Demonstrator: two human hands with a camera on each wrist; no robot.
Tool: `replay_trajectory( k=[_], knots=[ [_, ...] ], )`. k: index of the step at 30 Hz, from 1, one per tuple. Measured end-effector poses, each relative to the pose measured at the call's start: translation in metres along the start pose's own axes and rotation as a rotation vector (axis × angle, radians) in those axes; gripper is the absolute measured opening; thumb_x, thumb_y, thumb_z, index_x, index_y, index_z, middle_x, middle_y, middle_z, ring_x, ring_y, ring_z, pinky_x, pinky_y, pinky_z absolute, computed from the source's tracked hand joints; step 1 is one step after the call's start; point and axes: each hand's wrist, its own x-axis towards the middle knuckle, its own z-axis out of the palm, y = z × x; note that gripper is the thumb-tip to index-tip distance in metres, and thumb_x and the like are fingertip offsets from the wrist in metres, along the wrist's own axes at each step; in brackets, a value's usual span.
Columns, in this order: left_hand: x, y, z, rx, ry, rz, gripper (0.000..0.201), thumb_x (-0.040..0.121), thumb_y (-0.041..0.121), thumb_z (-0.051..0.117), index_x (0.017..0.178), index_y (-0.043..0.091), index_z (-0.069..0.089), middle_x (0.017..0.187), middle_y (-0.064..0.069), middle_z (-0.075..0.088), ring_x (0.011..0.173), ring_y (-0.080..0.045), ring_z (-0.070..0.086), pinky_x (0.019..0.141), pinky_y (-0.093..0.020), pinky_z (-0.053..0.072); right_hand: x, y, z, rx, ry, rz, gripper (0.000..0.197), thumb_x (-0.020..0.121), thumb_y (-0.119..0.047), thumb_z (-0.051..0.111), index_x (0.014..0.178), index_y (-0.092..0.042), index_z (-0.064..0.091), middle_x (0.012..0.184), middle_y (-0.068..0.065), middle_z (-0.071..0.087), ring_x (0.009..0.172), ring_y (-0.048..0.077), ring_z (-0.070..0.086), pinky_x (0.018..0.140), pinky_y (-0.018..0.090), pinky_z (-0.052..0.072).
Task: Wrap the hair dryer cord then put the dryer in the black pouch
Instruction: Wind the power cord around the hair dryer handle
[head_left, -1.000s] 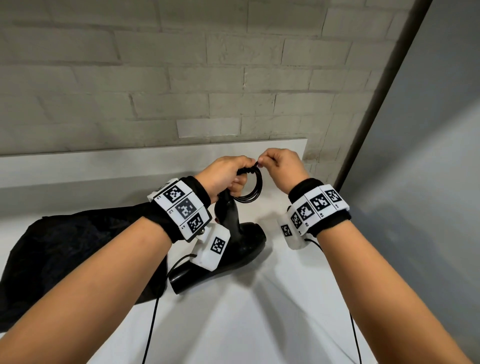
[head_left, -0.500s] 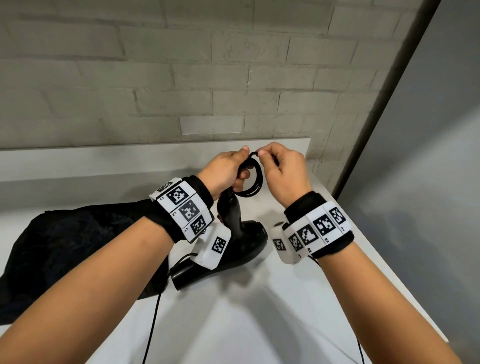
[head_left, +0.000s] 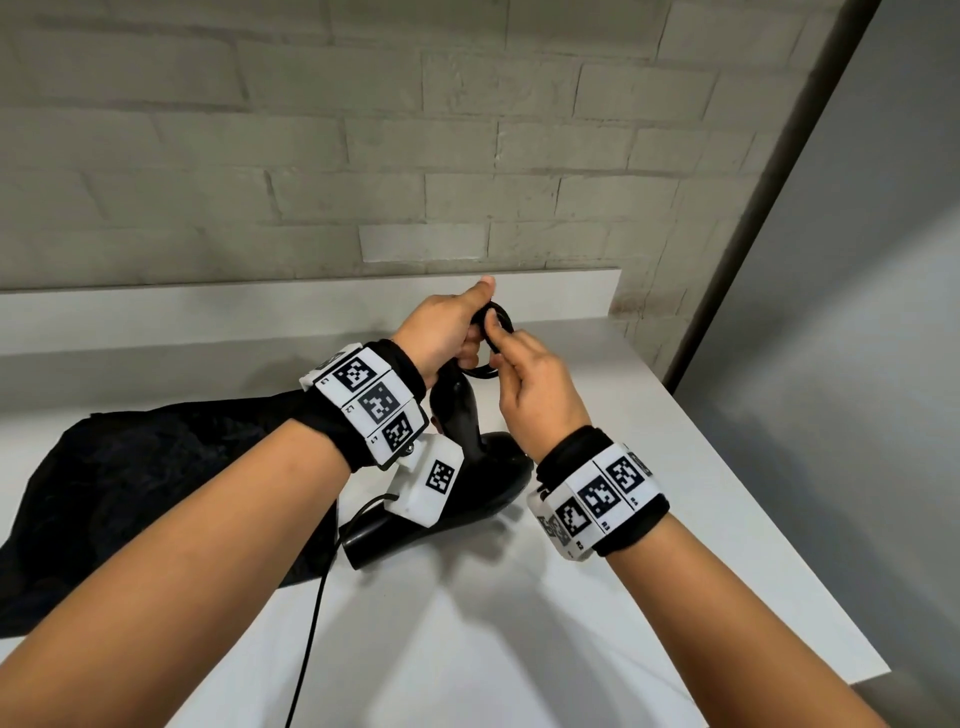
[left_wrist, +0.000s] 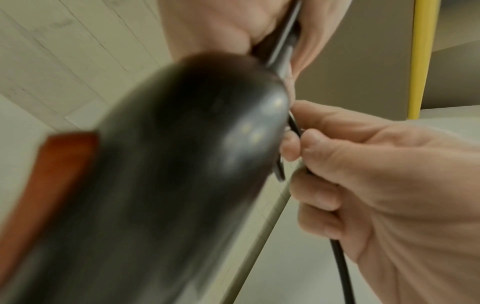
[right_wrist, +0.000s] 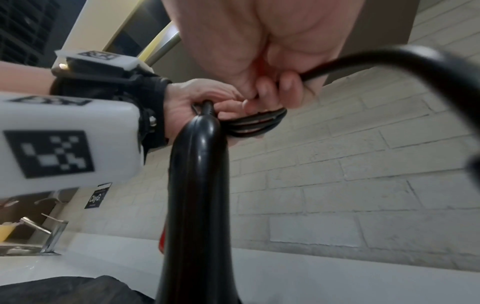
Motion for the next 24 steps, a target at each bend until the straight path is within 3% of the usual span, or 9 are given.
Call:
replay_trajectory(
  k=[2, 3, 6, 10, 13, 16, 18, 21, 24],
  knots=[
    [-0.001, 0.0, 0.001, 0.017, -0.022, 0.008, 0.039, 0.092, 0.029, 0.051, 0.057, 0.016, 0.039, 0.034, 0.01, 0.026, 0.029, -0.005, 0.02, 0.034, -0.016, 0.02, 0.0, 0.003, -0.003, -0.005, -0.002, 0.0, 0.045, 0.087, 0.008, 0.039, 0.129, -0.006, 0.047, 0.097, 0.019, 0.059, 0.09, 0.025, 0.059, 0.082, 0.032, 0.05],
    [-0.001, 0.001, 0.001, 0.017, -0.031, 0.009, 0.038, 0.091, 0.025, 0.052, 0.057, 0.016, 0.04, 0.034, 0.011, 0.026, 0.028, -0.005, 0.019, 0.033, -0.015, 0.019, 0.0, 0.004, -0.004, 0.002, -0.004, -0.003, 0.044, 0.087, 0.007, 0.039, 0.128, -0.005, 0.048, 0.097, 0.019, 0.059, 0.09, 0.025, 0.059, 0.083, 0.031, 0.049],
    [-0.002, 0.0, 0.003, -0.002, -0.032, 0.009, 0.034, 0.091, 0.022, 0.053, 0.06, 0.017, 0.04, 0.037, 0.009, 0.024, 0.029, -0.005, 0.017, 0.034, -0.014, 0.016, 0.0, 0.012, -0.013, 0.016, 0.015, 0.011, 0.031, 0.088, 0.002, 0.04, 0.116, -0.002, 0.054, 0.101, 0.014, 0.062, 0.087, 0.016, 0.057, 0.08, 0.017, 0.044],
    [-0.001, 0.0, 0.001, -0.063, 0.034, 0.012, 0.038, 0.091, 0.022, 0.052, 0.059, 0.019, 0.032, 0.038, 0.009, 0.025, 0.028, -0.006, 0.018, 0.037, -0.016, 0.015, -0.001, 0.037, -0.034, -0.02, 0.101, 0.176, 0.016, 0.089, 0.004, 0.039, 0.1, 0.002, 0.05, 0.085, 0.004, 0.052, 0.065, 0.003, 0.048, 0.06, 0.0, 0.036],
    [-0.002, 0.0, 0.0, -0.077, 0.057, 0.012, 0.036, 0.091, 0.024, 0.051, 0.06, 0.018, 0.034, 0.036, 0.01, 0.028, 0.028, -0.007, 0.02, 0.039, -0.016, 0.017, -0.003, 0.06, -0.044, -0.088, 0.058, 0.268, 0.023, 0.089, 0.007, 0.035, 0.1, 0.005, 0.055, 0.088, 0.006, 0.052, 0.076, 0.016, 0.048, 0.062, -0.004, 0.033],
    [-0.004, 0.0, 0.003, -0.061, 0.048, 0.009, 0.034, 0.092, 0.025, 0.05, 0.061, 0.016, 0.036, 0.034, 0.01, 0.028, 0.028, -0.007, 0.02, 0.039, -0.017, 0.019, -0.006, 0.076, -0.044, -0.123, -0.031, 0.326, 0.025, 0.086, 0.011, 0.035, 0.094, 0.005, 0.058, 0.085, 0.007, 0.051, 0.071, 0.015, 0.046, 0.058, 0.001, 0.034],
    [-0.005, 0.0, 0.004, -0.055, 0.045, 0.011, 0.034, 0.092, 0.025, 0.05, 0.062, 0.016, 0.037, 0.034, 0.011, 0.028, 0.028, -0.007, 0.02, 0.041, -0.021, 0.022, -0.008, 0.082, -0.041, -0.147, -0.064, 0.322, 0.021, 0.084, 0.011, 0.04, 0.091, 0.004, 0.058, 0.085, 0.007, 0.05, 0.064, 0.014, 0.046, 0.059, 0.01, 0.035],
    [-0.007, 0.0, 0.005, -0.065, 0.059, 0.023, 0.033, 0.092, 0.025, 0.049, 0.062, 0.016, 0.038, 0.033, 0.012, 0.029, 0.029, -0.007, 0.021, 0.045, -0.025, 0.029, -0.012, 0.089, -0.036, -0.187, -0.095, 0.338, 0.01, 0.083, 0.004, 0.05, 0.086, 0.0, 0.059, 0.085, 0.007, 0.052, 0.07, 0.026, 0.057, 0.067, 0.019, 0.039],
    [-0.007, 0.0, 0.004, -0.081, 0.079, 0.026, 0.033, 0.092, 0.025, 0.048, 0.062, 0.016, 0.038, 0.032, 0.011, 0.028, 0.028, -0.008, 0.021, 0.046, -0.025, 0.03, -0.014, 0.09, -0.031, -0.198, -0.092, 0.353, 0.008, 0.086, -0.002, 0.05, 0.084, -0.006, 0.057, 0.083, 0.009, 0.053, 0.073, 0.032, 0.061, 0.067, 0.031, 0.048]
  ],
)
